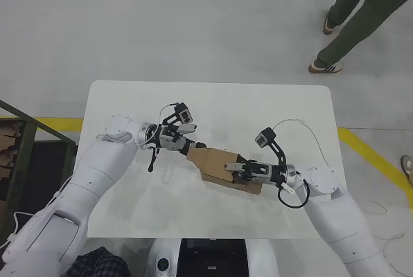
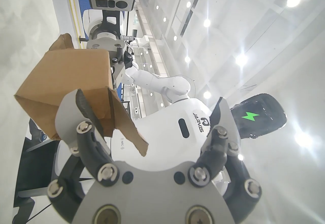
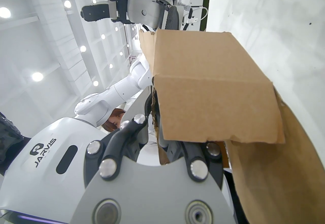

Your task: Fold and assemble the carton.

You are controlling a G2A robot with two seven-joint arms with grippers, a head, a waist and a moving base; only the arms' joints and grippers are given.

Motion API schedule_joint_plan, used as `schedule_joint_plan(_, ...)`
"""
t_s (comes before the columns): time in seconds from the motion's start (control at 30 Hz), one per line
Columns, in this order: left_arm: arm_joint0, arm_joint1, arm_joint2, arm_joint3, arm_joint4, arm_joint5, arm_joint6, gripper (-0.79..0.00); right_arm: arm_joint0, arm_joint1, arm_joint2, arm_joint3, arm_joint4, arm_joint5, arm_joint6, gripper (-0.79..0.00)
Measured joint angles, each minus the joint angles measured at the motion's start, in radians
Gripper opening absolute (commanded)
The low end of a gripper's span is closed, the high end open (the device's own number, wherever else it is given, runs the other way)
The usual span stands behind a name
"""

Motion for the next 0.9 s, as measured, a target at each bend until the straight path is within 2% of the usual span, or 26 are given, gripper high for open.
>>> schedule_joint_plan(0.6, 0.019, 0.045, 0.019, -0.075, -0.036, 0.027, 0.000, 0.000, -0.004, 0.004, 0.000, 0.005, 0.014, 0.000, 0.006, -0.785)
schedule_joint_plan(0.9, 0.015, 0.072, 0.024, -0.065, -0.054, 0.008, 0.000, 0.000, -0.004, 0.008, 0.015, 0.008, 0.026, -0.004, 0.013, -0.785)
